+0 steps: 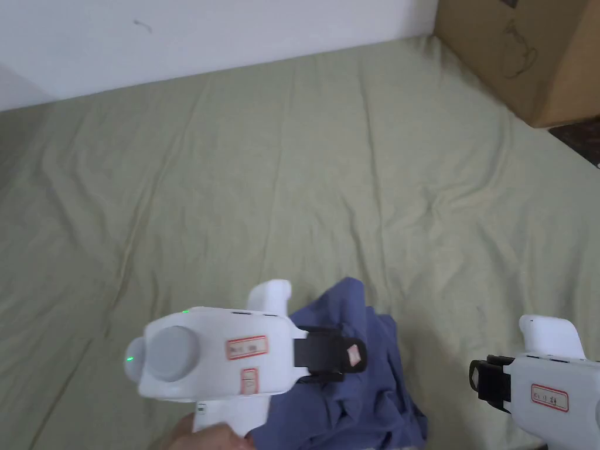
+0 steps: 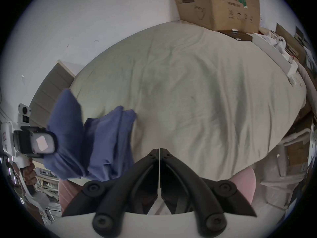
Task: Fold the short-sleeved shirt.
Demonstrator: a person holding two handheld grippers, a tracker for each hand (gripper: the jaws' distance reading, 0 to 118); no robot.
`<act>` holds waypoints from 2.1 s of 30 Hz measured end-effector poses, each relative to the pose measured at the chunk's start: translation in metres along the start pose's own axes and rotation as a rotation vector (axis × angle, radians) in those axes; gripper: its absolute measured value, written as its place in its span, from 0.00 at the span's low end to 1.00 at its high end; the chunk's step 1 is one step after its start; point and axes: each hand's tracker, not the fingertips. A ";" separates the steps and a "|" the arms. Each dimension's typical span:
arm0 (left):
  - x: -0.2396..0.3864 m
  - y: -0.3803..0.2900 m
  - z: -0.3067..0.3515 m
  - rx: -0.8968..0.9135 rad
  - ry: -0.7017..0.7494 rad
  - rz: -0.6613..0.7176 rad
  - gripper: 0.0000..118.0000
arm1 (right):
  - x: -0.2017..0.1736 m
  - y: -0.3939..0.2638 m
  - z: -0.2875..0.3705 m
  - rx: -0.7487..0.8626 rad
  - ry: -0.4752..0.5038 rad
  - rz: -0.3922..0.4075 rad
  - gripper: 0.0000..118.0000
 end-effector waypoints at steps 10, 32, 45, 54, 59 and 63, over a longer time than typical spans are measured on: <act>-0.021 0.003 0.022 0.093 0.066 0.152 0.00 | 0.027 -0.013 0.006 -0.003 -0.033 -0.086 0.01; 0.030 -0.028 -0.125 -0.226 0.144 -0.068 0.00 | 0.021 -0.013 0.007 0.007 -0.012 -0.073 0.01; -0.027 -0.034 0.053 0.158 -0.016 0.151 0.00 | -0.028 0.006 0.015 0.026 0.028 0.073 0.01; -0.120 -0.100 0.124 0.276 0.102 0.384 0.00 | -0.124 0.010 -0.034 -0.030 0.120 0.312 0.01; -0.146 -0.111 0.112 0.244 0.032 0.446 0.61 | -0.127 -0.007 -0.087 -0.146 0.058 0.329 0.01; -0.152 -0.104 0.086 0.244 -0.065 0.457 0.91 | -0.124 0.000 -0.079 -0.136 0.077 0.285 0.01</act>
